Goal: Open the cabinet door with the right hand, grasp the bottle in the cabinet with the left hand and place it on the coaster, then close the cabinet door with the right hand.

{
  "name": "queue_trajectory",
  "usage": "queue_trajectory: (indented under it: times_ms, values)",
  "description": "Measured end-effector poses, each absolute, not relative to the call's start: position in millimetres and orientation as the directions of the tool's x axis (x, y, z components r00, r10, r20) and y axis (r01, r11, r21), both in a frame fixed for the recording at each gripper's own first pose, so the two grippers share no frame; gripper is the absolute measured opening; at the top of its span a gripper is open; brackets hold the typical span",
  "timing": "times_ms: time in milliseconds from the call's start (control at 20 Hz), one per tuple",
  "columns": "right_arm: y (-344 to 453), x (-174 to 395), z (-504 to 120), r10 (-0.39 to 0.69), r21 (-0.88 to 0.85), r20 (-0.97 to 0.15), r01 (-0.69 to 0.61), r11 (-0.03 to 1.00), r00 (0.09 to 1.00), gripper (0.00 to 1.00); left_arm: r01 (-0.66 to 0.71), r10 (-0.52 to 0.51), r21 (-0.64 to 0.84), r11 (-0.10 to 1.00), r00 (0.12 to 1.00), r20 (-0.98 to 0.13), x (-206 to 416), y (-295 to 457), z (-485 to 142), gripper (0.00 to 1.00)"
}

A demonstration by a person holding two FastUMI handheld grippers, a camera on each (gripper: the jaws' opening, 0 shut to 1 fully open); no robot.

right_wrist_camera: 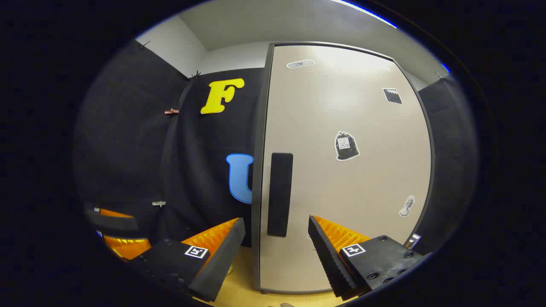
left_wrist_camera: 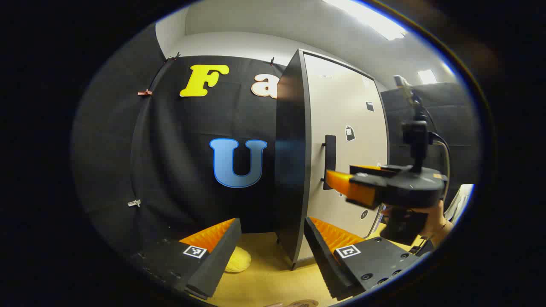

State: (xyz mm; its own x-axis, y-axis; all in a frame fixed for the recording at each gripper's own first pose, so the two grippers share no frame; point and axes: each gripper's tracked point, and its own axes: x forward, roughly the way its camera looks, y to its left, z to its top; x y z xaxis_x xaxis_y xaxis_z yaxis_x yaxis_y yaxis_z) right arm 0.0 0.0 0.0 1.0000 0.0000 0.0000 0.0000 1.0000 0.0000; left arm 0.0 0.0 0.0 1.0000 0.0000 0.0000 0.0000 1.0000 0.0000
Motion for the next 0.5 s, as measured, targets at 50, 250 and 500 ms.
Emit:
queue_trajectory:
  times_ms: [50, 250, 500]
  values:
    - [1.7, -10.8, -9.7, 0.007, 0.001, -0.028, -0.007, 1.0, 1.0, 0.97, 0.001, -0.001, 0.006, 1.0, 1.0, 0.003, 3.7, -1.1, 0.5, 0.94]
    - [-8.9, -34.2, -20.7, -0.01, 0.025, -0.055, 0.012, 1.0, 0.998, 0.98, 0.019, -0.019, 0.002, 1.0, 0.999, 0.03, 9.5, -12.4, 8.8, 0.94]
    - [-27.2, -46.2, -5.4, -0.048, 0.04, -0.012, 0.048, 0.998, 0.999, 0.97, 0.028, -0.028, -0.009, 1.0, 0.999, 0.031, 9.6, -20.0, 9.7, 0.94]
